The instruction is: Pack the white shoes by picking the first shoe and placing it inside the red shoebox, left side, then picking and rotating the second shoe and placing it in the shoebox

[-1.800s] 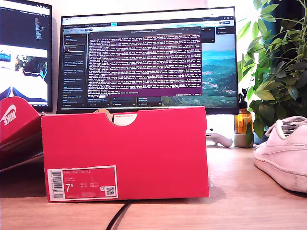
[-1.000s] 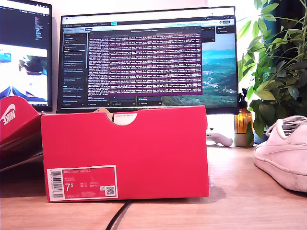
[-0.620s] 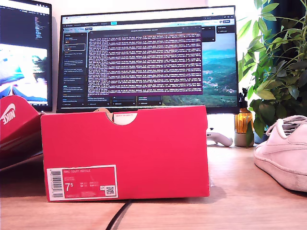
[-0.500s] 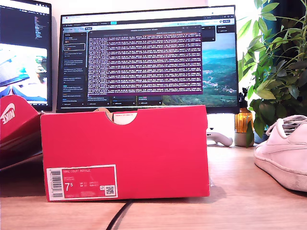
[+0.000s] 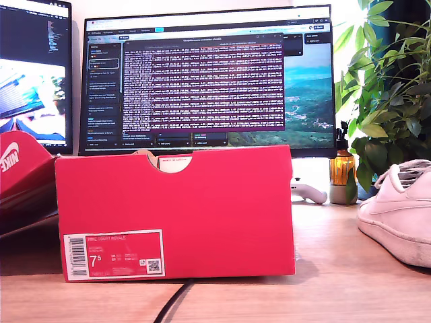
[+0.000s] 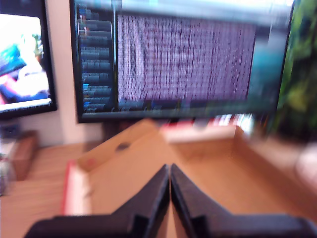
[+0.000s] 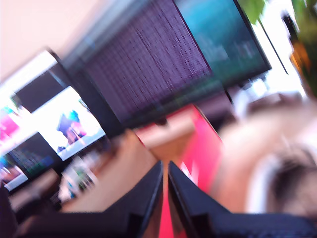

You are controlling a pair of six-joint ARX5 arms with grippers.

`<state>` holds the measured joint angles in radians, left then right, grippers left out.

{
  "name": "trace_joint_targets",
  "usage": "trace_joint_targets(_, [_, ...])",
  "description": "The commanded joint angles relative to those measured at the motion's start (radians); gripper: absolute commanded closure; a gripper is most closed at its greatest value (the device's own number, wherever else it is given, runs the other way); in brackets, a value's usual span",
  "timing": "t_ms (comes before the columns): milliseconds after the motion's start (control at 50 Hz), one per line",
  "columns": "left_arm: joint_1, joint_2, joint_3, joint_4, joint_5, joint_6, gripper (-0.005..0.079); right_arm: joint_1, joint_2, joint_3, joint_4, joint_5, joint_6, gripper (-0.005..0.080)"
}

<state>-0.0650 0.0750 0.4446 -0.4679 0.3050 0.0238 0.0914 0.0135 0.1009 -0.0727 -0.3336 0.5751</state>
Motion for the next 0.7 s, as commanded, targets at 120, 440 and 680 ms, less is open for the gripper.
trace_joint_targets(120, [-0.010, 0.166, 0.117, -0.238, 0.011, 0.346, 0.0759, -0.006, 0.095, 0.146, -0.128, 0.004, -0.035, 0.0761])
trace_joint_targets(440, [-0.153, 0.409, 0.169, -0.447, -0.094, 0.756, 0.0759, -0.006, 0.456, 0.416, -0.303, 0.003, -0.151, 0.0763])
trace_joint_targets(680, [-0.408, 0.552, 0.169, -0.418, -0.257, 0.822, 0.0760, 0.013, 0.774, 0.673, -0.508, 0.001, -0.234, 0.0762])
